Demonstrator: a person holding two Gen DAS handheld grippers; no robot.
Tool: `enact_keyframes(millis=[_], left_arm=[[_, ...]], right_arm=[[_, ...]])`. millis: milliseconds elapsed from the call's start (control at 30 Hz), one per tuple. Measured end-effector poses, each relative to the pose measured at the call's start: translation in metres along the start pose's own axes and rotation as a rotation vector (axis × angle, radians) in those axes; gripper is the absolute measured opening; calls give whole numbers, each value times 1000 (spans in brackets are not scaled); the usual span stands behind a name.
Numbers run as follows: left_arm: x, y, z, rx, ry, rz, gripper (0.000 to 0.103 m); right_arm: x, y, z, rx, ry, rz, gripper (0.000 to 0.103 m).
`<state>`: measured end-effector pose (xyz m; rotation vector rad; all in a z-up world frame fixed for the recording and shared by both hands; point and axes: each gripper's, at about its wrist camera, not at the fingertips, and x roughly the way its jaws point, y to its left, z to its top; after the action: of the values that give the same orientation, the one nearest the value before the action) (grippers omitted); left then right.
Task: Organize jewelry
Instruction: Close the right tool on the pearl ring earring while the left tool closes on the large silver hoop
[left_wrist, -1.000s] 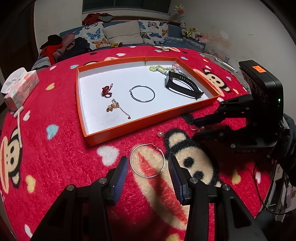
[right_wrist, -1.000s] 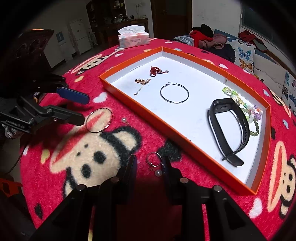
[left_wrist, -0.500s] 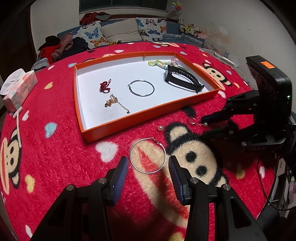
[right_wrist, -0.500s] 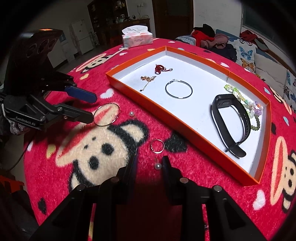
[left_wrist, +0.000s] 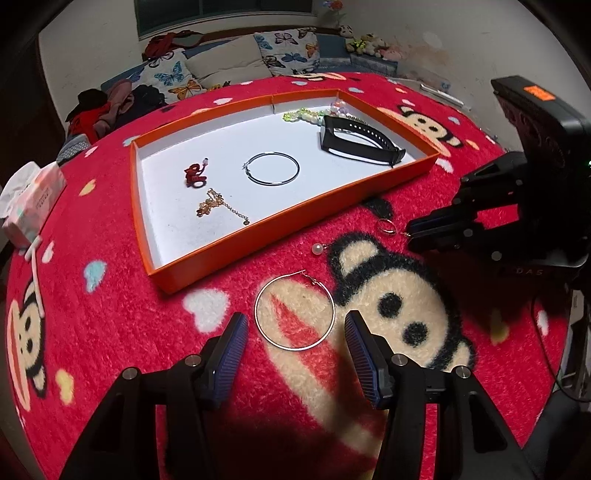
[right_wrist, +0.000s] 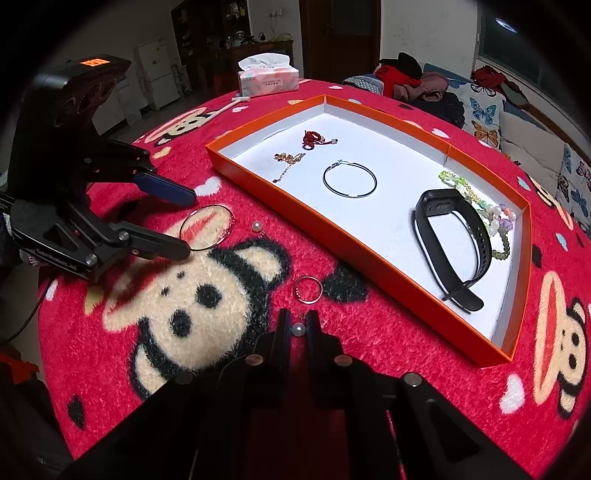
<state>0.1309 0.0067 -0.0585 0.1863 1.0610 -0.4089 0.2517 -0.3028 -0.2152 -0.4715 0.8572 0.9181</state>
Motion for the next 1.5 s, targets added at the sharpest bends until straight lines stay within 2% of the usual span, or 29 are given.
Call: enact_keyframes(millis=[467,633,700,867,1067,1167,1500], left_arm=[[9,-11,4,81,-12,57,58],[8,-18,3,109,-27,66,49],[7,-17,2,105,-28,53,42],[2,-16,1,92,-37,57,38],[-5,-10,1,59,-34,18,39],[-4,-9,0,57,-19,25,55],[4,-6,5,62,-5,20,55]], right_arm=[[-8,4,-3,8,-25,4,10],[-10,4,-4,11,-26,7,10],[-11,3,-4,14,-27,6,10],[-15,3,-5,18,-33,-1,10],[-19,3,-7,19,-32,-6,10],[-18,2,-7,21,-31,-4,10],[-15,1,-5,23,-33,3,10]])
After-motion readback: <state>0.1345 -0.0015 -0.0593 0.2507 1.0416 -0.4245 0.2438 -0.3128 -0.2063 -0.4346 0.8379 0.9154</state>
